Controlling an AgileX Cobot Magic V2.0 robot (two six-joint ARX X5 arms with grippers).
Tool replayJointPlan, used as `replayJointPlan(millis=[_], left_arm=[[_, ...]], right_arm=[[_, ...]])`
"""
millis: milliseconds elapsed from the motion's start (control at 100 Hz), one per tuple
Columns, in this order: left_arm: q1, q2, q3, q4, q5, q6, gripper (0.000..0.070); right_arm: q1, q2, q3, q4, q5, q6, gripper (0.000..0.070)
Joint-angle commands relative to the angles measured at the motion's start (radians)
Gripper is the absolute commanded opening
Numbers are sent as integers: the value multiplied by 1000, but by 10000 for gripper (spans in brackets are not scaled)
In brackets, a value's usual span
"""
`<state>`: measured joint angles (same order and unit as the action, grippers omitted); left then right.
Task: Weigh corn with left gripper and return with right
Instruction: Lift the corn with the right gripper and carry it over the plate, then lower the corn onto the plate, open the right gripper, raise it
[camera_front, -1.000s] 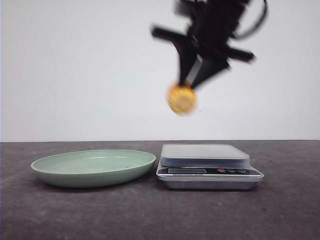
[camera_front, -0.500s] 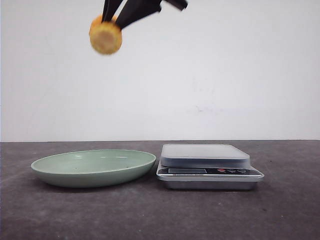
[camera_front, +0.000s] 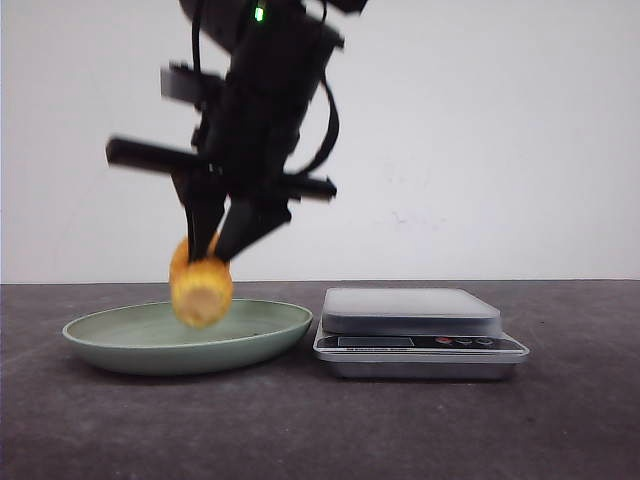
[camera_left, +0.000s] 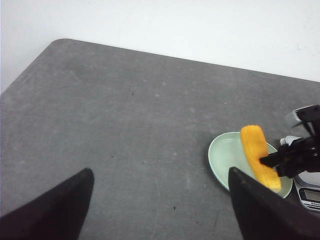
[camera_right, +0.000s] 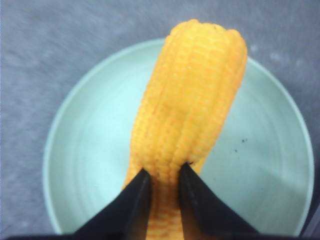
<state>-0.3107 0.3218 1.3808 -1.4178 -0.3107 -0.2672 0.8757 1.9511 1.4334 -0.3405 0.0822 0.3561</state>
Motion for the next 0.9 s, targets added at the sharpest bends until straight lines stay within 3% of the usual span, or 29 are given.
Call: replayJointPlan(millis=[0,170,210,250,290,340,390,560,890], left_arm=[[-3,3,12,-26,2,-13,516],[-3,3,12,-26,2,-14,516],[-3,3,12,-26,2,-15,516],[-3,3,12,-26,2,-15,516],[-3,3,12,-26,2,-15,516],[-3,3,12,-26,2,-15,516],[-3,3,12,-26,2,-15,516],[-3,3,12,-26,2,-14,516],[-3,3,12,-26,2,-13,516]], right_arm=[[5,35,22,11,5,33,0],[1,68,22,-1,-3,50,0],[1,69,22,-1,-3,57,31],[1,69,22,1,-3,60,132],[1,69,22,10,-3,60,297],[1,69,22,21,-5,60,454],[1,69,22,35,-14,60,555],[1,60,37,38,-31,59,555],[-56,-126,151,-136,-29,-51,550]])
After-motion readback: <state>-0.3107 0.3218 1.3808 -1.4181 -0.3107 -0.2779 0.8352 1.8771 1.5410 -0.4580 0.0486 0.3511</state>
